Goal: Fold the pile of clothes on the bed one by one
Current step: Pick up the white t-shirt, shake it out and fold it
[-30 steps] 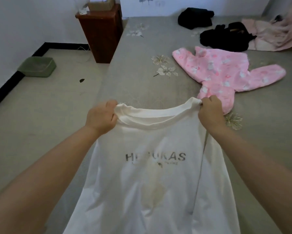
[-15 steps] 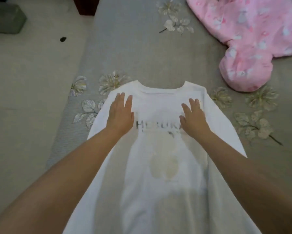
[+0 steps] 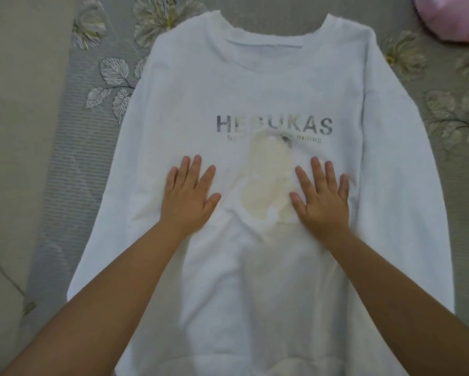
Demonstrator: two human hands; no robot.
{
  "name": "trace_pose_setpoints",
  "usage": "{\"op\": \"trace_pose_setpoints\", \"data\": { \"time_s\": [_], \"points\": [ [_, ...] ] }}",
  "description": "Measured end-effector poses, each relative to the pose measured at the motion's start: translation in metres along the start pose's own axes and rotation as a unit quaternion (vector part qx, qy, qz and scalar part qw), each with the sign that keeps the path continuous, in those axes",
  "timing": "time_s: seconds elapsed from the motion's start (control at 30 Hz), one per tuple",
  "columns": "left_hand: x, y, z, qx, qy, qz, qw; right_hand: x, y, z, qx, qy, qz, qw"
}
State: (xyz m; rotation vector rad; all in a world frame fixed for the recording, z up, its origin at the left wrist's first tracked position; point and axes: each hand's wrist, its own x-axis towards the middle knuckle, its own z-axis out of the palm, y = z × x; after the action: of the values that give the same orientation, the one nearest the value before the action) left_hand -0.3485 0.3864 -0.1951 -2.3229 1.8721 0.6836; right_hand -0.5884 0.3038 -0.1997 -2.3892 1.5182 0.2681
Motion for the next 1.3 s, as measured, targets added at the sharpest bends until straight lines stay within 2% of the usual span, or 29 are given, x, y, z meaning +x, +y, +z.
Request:
{"op": "trace_pose_setpoints", "data": {
  "time_s": [0.07, 0.17, 0.27, 0.33, 0.4, 0.47, 0.57, 0.67, 0.73, 0.83, 0.93, 0.97, 1.0, 1.07, 1.13, 1.17, 1.2, 1.23, 1.3],
  "points": [
    [-0.008, -0.001, -0.008, -0.072, 0.030, -0.011, 0.997, -0.002, 0.000, 0.005, 0.003, -0.013, 0.025, 1.000],
    [-0.035, -0.010, -0.019, -0.151, 0.137, -0.039, 0.978, -0.004, -0.005, 0.008, -0.018, -0.050, 0.060, 0.997],
    [-0.069, -0.031, -0.020, -0.162, 0.183, -0.150, 0.958, -0.013, -0.028, 0.004, 0.013, -0.054, 0.053, 0.997],
    [-0.089, -0.049, -0.018, -0.163, 0.172, -0.265, 0.935, -0.023, -0.048, 0.005, 0.034, -0.055, 0.008, 0.998],
    [-0.107, -0.069, -0.016, -0.153, 0.129, -0.370, 0.907, -0.032, -0.073, 0.003, 0.061, -0.064, -0.044, 0.995],
    [-0.124, -0.084, -0.014, -0.149, 0.074, -0.424, 0.890, -0.040, -0.099, 0.000, 0.077, -0.064, -0.104, 0.990],
    [-0.141, -0.099, -0.014, -0.204, 0.085, -0.399, 0.890, -0.043, -0.138, -0.002, 0.018, -0.040, -0.212, 0.976],
    [-0.147, -0.108, -0.031, -0.294, 0.178, -0.386, 0.856, -0.037, -0.161, 0.008, -0.026, -0.068, -0.272, 0.960],
    [-0.145, -0.112, -0.046, -0.326, 0.245, -0.376, 0.832, -0.033, -0.166, 0.018, -0.027, -0.129, -0.260, 0.957],
    [-0.138, -0.122, -0.072, -0.349, 0.327, -0.363, 0.800, -0.025, -0.167, 0.024, -0.079, -0.151, -0.242, 0.955],
    [-0.124, -0.147, -0.105, -0.374, 0.416, -0.395, 0.729, -0.018, -0.167, 0.018, -0.129, -0.169, -0.236, 0.948],
    [-0.122, -0.159, -0.114, -0.366, 0.404, -0.397, 0.738, -0.017, -0.167, 0.016, -0.136, -0.173, -0.237, 0.946],
    [-0.121, -0.168, -0.118, -0.350, 0.359, -0.388, 0.773, -0.017, -0.167, 0.013, -0.138, -0.174, -0.236, 0.946],
    [-0.123, -0.180, -0.113, -0.341, 0.201, -0.346, 0.851, -0.016, -0.168, 0.007, -0.134, -0.180, -0.229, 0.947],
    [-0.132, -0.174, -0.091, -0.391, 0.041, -0.315, 0.864, -0.015, -0.166, 0.006, -0.133, -0.184, -0.223, 0.948],
    [-0.138, -0.167, -0.076, -0.390, 0.008, -0.308, 0.868, -0.015, -0.165, 0.007, -0.136, -0.185, -0.222, 0.948],
    [-0.145, -0.159, -0.062, -0.373, 0.012, -0.312, 0.874, -0.014, -0.164, 0.007, -0.140, -0.184, -0.223, 0.947],
    [-0.150, -0.154, -0.050, -0.363, 0.055, -0.331, 0.869, -0.013, -0.164, 0.007, -0.142, -0.183, -0.226, 0.946],
    [-0.163, -0.142, -0.037, -0.392, 0.162, -0.389, 0.818, -0.013, -0.164, 0.008, -0.141, -0.183, -0.229, 0.946]
  ]
}}
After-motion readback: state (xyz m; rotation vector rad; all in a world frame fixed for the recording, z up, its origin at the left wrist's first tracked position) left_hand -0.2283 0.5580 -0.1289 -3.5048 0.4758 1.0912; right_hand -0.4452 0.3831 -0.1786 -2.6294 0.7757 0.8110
